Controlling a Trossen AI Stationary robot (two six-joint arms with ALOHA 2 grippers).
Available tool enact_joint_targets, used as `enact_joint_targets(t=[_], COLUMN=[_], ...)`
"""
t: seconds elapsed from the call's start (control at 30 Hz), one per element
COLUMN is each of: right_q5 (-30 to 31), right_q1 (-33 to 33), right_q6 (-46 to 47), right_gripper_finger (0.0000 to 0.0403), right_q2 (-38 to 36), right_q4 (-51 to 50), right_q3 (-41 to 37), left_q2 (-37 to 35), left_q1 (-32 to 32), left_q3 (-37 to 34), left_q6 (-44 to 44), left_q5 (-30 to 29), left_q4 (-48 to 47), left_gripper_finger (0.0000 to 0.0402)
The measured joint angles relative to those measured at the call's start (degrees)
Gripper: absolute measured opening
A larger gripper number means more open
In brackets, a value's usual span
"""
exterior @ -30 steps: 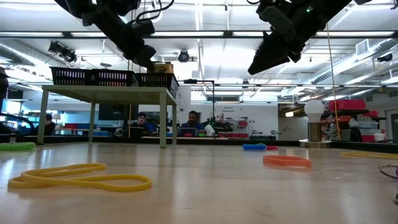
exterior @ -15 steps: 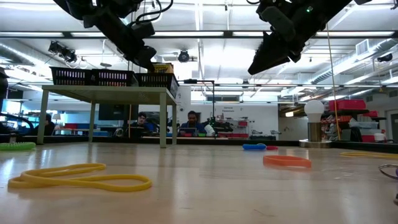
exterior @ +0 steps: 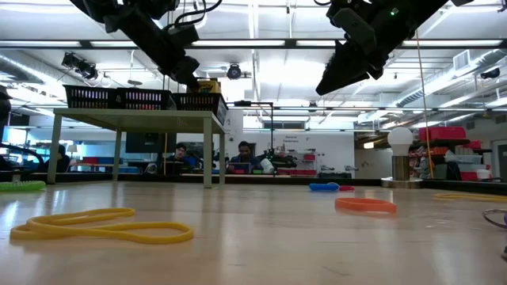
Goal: Pick & Place Office Desk Supplies
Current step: Put the crayon box into the right black bin on the shelf, then put the yellow rubber band into the left black bin on the shelf
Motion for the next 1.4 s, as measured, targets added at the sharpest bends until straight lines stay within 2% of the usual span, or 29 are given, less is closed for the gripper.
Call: enact_joint_targets(t=[0.57,0.67,0.8,0.93,1.03,1.2,1.27,1.4], right_q5=[0.0,-1.8,-5.1,-3.8,-2.7,-0.3,-0.2,0.1], right_q1=[0.0,0.0,0.0,1.3,2.7,2.2,0.6,-4.5], right_q6=[0.0,-1.4,-1.1,5.7,11.0,19.5,22.5,27.0], right_gripper_finger=[0.0016,0.0016,0.0016,0.0016,0.0016,0.0016,0.0016,0.0019], right_q2=[0.0,-0.1,-1.4,-2.0,-1.5,-1.4,-1.4,-1.4], right_q4=[0.0,-2.6,-10.8,-16.5,-18.4,-13.0,-10.0,-3.7], right_q3=[0.0,0.1,0.1,0.1,0.1,-5.4,-8.9,-15.4], left_q2=[-6.4,-7.4,-7.6,-5.2,-2.6,4.3,7.7,14.1], left_q1=[-2.9,-5.9,-14.0,-24.6,-30.9,-37.8,-39.2,-39.7], left_q3=[0.0,0.0,-1.9,-9.1,-15.8,-24.5,-25.7,-24.9], left_q6=[0.0,-1.1,-6.3,-8.7,-10.3,-13.2,-14.3,-18.7], left_q5=[0.1,1.0,7.2,8.3,9.0,10.1,11.1,13.8], left_q4=[-2.2,-4.3,-4.6,5.8,20.0,41.3,45.6,46.6], left_gripper_finger=[0.0011,0.0011,0.0008,0.0007,0.0008,0.0009,0.0009,0.0009])
